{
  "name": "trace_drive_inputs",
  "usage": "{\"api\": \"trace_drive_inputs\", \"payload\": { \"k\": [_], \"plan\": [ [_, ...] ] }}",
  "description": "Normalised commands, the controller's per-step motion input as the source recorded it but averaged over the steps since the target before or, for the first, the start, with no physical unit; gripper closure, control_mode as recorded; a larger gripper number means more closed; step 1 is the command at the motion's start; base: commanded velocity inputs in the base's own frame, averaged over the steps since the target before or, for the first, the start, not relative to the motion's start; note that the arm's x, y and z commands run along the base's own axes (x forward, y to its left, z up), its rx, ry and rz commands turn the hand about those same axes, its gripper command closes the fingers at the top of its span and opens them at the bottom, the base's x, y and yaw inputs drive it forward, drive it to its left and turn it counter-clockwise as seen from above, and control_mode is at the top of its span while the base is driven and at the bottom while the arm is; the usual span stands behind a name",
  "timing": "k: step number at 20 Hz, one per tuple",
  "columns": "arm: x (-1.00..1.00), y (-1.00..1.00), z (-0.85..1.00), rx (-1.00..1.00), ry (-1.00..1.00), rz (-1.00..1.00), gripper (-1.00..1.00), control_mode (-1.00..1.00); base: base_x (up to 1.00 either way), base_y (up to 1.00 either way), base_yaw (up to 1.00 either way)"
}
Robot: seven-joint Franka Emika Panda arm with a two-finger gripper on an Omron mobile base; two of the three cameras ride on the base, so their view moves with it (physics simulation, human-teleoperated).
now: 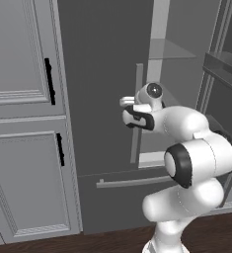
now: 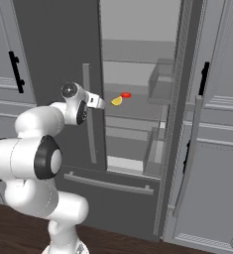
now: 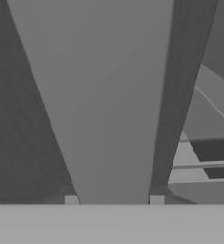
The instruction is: Grab a lemon wedge from the fridge and one ice cube from the ice bowl, and put them in the glass of lemonade.
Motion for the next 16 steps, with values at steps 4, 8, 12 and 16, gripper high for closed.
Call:
{"api": "trace_drive_inputs", "payload": {
  "k": [4, 8, 12, 16],
  "plan": [
    [-0.31, 0.73, 0.38, 0.00, 0.02, 0.01, 1.00, -1.00, 0.00, 0.00, 0.00],
    [-0.58, 0.76, 0.44, -0.02, 0.00, 0.03, 1.00, -1.00, 0.00, 0.00, 0.00],
    [-0.79, 0.89, 0.50, -0.05, 0.00, 0.04, 1.00, -1.00, 0.00, 0.00, 0.00],
    [-0.98, 0.93, 0.66, -0.07, 0.00, 0.04, 1.00, -1.00, 0.00, 0.00, 0.00]
  ]
}}
